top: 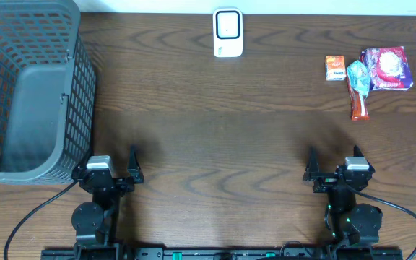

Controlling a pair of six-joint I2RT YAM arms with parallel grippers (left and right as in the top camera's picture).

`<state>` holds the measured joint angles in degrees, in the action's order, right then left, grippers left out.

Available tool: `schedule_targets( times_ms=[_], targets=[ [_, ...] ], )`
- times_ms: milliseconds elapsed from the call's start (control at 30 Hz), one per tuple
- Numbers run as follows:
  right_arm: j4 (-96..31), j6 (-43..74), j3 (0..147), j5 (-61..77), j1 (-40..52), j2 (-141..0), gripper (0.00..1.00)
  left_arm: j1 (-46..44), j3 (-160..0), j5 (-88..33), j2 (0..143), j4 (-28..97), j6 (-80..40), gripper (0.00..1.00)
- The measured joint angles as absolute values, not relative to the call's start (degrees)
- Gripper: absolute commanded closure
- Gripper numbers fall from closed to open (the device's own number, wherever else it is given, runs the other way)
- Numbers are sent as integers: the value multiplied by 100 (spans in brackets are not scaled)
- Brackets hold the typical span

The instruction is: Scan the item barcode

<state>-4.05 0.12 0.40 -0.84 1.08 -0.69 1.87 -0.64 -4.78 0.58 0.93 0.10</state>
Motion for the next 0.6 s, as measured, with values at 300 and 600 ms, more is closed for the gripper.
schedule_targets(
  times_ms=[300, 600],
  targets=[
    [-405, 12, 40, -82, 108, -69, 1, 187, -71, -556, 58, 102, 27, 2],
    [-405, 12, 40, -84, 108, -69, 1, 128, -78, -607, 58, 106, 27, 2]
  ],
)
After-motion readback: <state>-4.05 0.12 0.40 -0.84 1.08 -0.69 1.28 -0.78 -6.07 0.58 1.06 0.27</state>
